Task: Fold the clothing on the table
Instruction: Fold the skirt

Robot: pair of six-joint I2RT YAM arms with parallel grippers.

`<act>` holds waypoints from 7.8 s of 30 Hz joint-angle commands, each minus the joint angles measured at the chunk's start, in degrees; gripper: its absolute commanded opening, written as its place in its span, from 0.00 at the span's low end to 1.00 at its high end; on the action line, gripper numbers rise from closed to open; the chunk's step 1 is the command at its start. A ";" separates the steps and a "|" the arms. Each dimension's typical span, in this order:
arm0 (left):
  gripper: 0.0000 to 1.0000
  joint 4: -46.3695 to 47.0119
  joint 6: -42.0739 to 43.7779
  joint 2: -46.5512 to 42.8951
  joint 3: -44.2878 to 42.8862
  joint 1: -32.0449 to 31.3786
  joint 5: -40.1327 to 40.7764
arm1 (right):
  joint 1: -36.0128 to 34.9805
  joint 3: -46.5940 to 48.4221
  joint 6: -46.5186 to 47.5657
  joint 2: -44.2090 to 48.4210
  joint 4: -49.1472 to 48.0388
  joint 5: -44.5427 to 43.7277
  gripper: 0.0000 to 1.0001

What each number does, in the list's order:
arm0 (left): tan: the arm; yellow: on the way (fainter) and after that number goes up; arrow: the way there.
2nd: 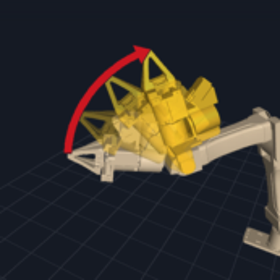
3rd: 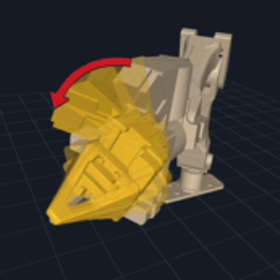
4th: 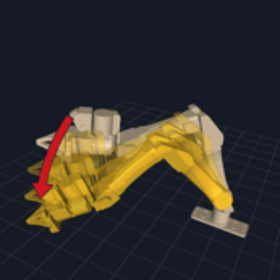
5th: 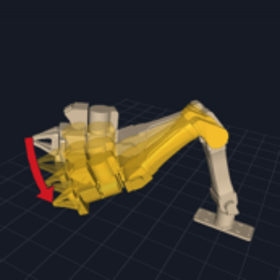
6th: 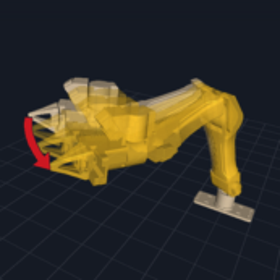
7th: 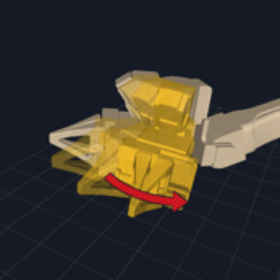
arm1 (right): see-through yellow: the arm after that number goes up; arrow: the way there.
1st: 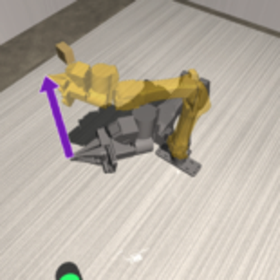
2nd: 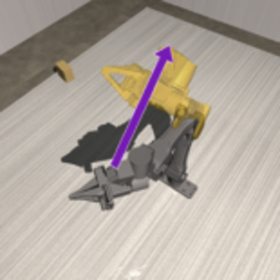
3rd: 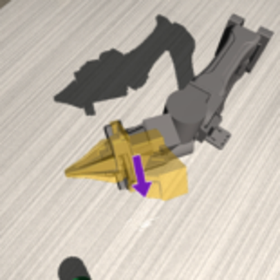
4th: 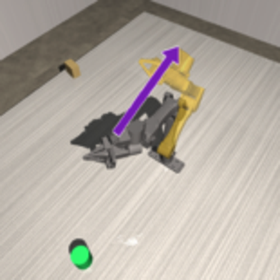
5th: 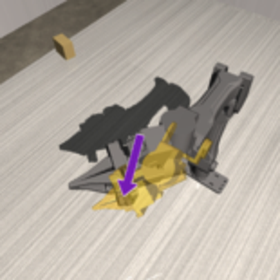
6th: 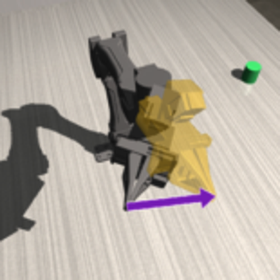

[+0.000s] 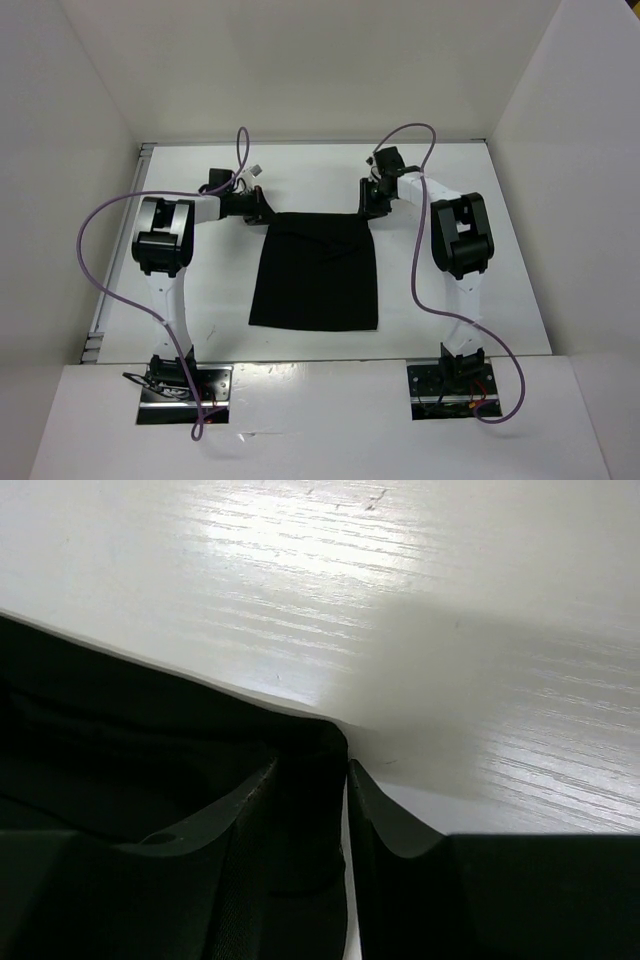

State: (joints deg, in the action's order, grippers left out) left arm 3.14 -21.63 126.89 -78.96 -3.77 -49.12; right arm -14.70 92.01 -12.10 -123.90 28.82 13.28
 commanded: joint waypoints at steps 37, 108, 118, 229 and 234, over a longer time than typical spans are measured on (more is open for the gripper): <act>0.00 43.27 -49.92 5.21 -6.20 0.96 -3.70 | 10.74 7.40 -9.61 3.84 -4.91 14.93 0.00; 0.00 25.35 -31.99 -22.30 29.12 0.44 -0.10 | 6.26 -22.30 -10.93 29.50 4.84 6.15 0.00; 0.34 11.14 -26.55 -22.91 31.49 -2.73 -1.76 | 6.26 -24.51 -10.93 27.92 8.18 7.20 0.16; 0.02 -9.82 -13.09 0.38 0.30 -5.37 2.19 | -37.33 -2.28 3.57 13.95 5.03 -16.62 0.36; 0.02 -9.82 -13.09 0.38 0.30 -5.37 2.19 | -38.04 -1.57 3.57 11.14 3.79 -16.09 0.36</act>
State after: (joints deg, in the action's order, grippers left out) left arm -6.17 -36.23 125.80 -77.56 -8.84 -48.14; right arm -52.21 87.15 -9.37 -111.35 35.57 -2.15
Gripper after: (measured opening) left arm 0.020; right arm 0.361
